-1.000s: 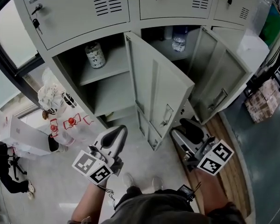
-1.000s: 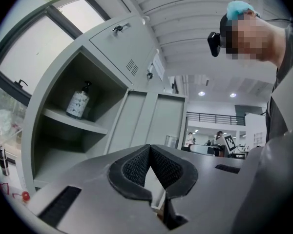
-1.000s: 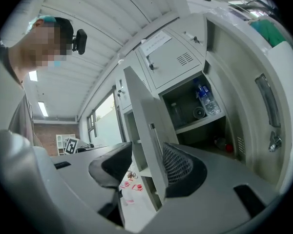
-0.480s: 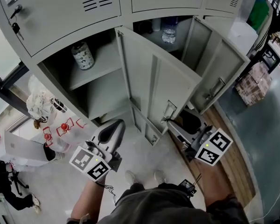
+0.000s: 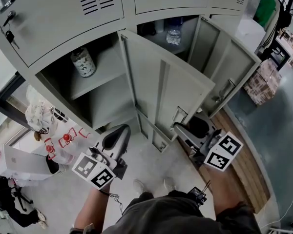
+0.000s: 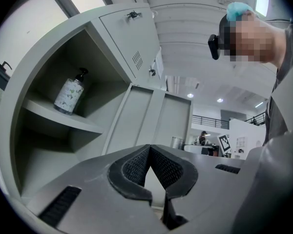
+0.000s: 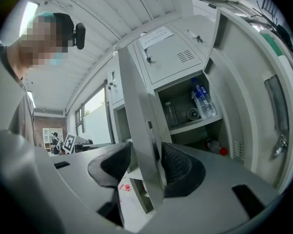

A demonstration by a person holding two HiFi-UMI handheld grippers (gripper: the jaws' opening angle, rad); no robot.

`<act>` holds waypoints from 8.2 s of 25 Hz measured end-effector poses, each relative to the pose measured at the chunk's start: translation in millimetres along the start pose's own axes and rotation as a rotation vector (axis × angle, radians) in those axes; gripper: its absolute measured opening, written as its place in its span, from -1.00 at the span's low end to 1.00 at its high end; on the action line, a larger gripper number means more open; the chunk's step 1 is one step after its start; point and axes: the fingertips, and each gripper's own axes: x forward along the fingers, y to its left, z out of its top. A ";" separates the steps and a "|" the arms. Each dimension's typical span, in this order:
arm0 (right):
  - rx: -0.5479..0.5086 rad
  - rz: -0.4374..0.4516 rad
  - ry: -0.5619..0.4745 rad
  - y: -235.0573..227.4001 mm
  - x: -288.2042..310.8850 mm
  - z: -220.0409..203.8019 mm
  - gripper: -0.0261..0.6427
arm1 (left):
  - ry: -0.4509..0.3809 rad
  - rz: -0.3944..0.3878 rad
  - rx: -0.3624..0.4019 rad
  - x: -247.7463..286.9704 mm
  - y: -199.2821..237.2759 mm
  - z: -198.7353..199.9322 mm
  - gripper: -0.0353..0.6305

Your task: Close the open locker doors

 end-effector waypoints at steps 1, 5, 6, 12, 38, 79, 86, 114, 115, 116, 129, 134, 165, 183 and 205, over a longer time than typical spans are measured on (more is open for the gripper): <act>0.001 -0.001 -0.002 0.2 0.2 -0.3 -0.37 | 0.002 -0.002 0.000 -0.1 0.7 -0.2 -0.87; 0.006 -0.006 -0.005 1.0 0.6 -1.5 -0.37 | 0.005 -0.004 -0.001 -1.6 2.4 -0.7 -0.87; 0.010 -0.007 -0.005 1.2 0.5 -1.7 -0.38 | 0.005 -0.004 -0.003 -2.2 2.4 -0.7 -0.87; -0.005 0.001 0.007 11.2 1.6 -4.7 -0.46 | 0.003 -0.006 -0.003 -9.3 0.1 -1.0 -0.87; -0.070 0.169 0.060 126.7 65.0 -31.2 -0.46 | -0.058 0.043 0.030 -92.5 26.0 29.4 -0.87; -0.026 0.375 0.096 189.7 198.6 -46.1 -0.55 | -0.113 0.232 0.023 -180.9 106.2 47.5 -0.87; -0.015 0.382 0.095 190.4 218.3 -46.3 -0.58 | -0.125 0.250 0.019 -189.3 114.3 49.6 -0.87; -0.022 0.326 0.088 185.4 260.5 -45.2 -0.64 | -0.138 0.276 0.016 -201.6 132.9 55.7 -0.87; -0.022 0.319 0.089 185.2 262.4 -45.3 -0.64 | -0.138 0.277 0.015 -202.3 133.8 55.8 -0.87; -0.022 0.312 0.089 185.1 264.2 -45.3 -0.64 | -0.138 0.277 0.015 -202.9 134.5 55.8 -0.87; -0.022 0.240 0.089 178.6 282.6 -45.2 -0.66 | -0.139 0.278 0.007 -205.2 145.6 55.3 -0.87; -0.028 0.221 0.089 175.9 288.9 -44.3 -0.67 | -0.138 0.278 0.001 -205.4 150.8 55.4 -0.87; -0.044 0.144 0.083 164.8 312.7 -43.1 -0.74 | -0.130 0.282 -0.004 -207.0 171.8 58.8 -0.87; -0.053 0.111 0.074 163.8 315.2 -43.5 -0.74 | -0.127 0.285 0.003 -209.0 168.1 59.6 -0.87; -0.053 0.078 0.017 149.5 264.2 -29.1 -0.74 | -0.092 0.211 0.021 -177.6 134.1 52.6 -0.87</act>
